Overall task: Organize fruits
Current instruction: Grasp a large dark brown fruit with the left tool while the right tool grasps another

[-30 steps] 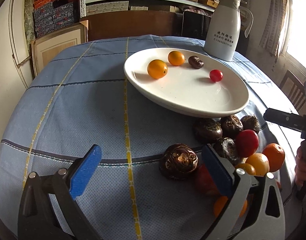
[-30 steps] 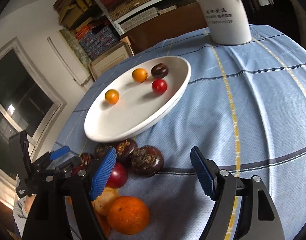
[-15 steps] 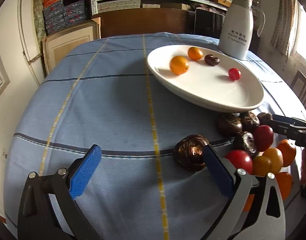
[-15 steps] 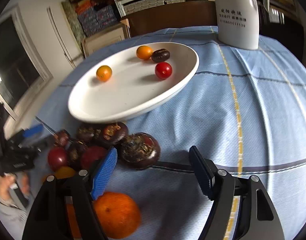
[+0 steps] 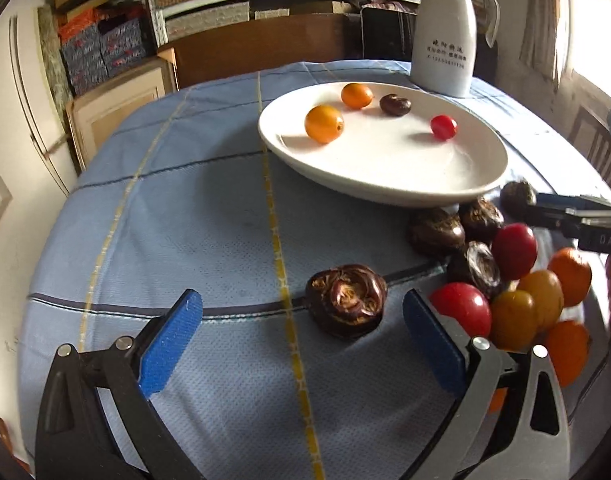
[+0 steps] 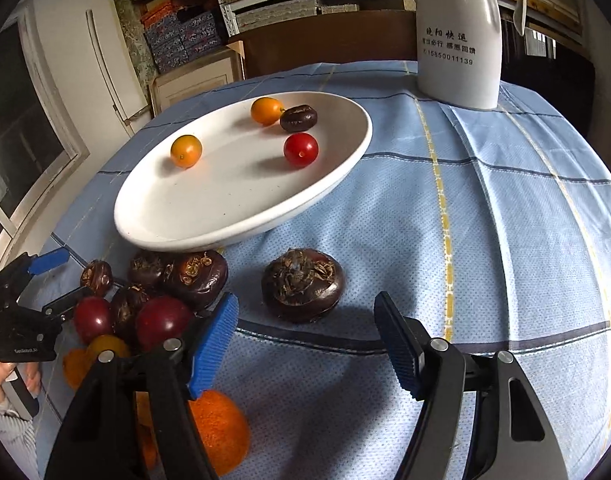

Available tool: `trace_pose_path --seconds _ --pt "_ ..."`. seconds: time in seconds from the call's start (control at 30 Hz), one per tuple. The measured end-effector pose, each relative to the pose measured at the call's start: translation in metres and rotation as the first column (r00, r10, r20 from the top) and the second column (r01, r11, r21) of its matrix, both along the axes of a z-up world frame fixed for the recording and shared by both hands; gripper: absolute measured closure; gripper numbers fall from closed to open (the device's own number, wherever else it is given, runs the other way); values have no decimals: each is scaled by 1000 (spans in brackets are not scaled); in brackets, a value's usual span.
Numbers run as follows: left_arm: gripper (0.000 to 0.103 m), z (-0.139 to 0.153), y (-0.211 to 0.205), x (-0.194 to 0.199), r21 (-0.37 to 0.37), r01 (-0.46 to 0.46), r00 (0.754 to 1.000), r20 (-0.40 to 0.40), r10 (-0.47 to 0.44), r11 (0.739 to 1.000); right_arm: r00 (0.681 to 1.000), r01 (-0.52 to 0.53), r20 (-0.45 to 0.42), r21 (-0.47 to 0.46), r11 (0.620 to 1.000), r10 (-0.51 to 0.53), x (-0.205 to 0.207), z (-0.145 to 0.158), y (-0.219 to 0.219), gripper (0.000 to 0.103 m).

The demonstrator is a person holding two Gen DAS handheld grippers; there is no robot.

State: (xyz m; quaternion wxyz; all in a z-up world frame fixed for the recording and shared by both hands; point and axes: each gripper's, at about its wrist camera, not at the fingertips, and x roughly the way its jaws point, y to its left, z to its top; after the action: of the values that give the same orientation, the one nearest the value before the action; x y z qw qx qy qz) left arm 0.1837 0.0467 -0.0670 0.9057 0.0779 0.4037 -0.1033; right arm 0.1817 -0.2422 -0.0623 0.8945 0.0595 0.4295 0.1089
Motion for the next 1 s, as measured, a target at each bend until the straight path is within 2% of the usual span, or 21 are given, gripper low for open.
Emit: trace_pose_path --seconds 0.1,0.23,0.33,0.37,0.47,0.5,0.53,0.57,0.63,0.67,0.77,0.97,1.0 --pt "4 -4 6 10 -36 -26 999 -33 25 999 1000 -1 1 1 1000 1 1 0 3 32" --pt "5 -6 9 11 -66 -13 999 -50 9 998 1000 -11 4 0 1000 12 2 0 5 32" --pt "26 -7 16 8 -113 19 997 -78 -28 993 1000 -17 10 7 1000 17 1 1 4 39" --pt "29 -8 17 7 -115 13 997 -80 -23 993 1000 -18 11 8 1000 18 1 1 5 41" --pt "34 -9 11 7 -61 -1 997 -73 -3 998 1000 -30 4 -14 999 30 2 0 10 42" --pt "35 -10 3 6 -8 2 998 -69 -3 1000 999 -35 6 -24 999 35 2 0 12 44" --pt "38 -10 -4 4 34 9 999 -51 -8 999 999 -38 5 -36 999 38 2 0 14 47" --pt "44 -10 -10 2 64 22 999 -36 -20 998 999 -38 6 -43 998 38 2 0 15 57" --pt "52 -9 -16 -1 84 46 999 -23 -44 995 999 -53 9 -33 998 53 1 1 15 60" --pt "59 -8 -15 0 62 59 998 -27 -57 996 998 -56 14 -29 998 56 0 1 15 60" --pt "59 -5 -11 -1 49 45 999 -11 -45 998 999 -45 24 1 999 45 -2 3 8 60" --pt "59 11 8 -9 -59 0 997 71 4 998 998 -24 59 54 998 21 -9 10 -3 61" --pt "59 16 11 -11 -83 -6 996 91 14 997 997 -25 74 59 998 20 -11 13 -3 66"
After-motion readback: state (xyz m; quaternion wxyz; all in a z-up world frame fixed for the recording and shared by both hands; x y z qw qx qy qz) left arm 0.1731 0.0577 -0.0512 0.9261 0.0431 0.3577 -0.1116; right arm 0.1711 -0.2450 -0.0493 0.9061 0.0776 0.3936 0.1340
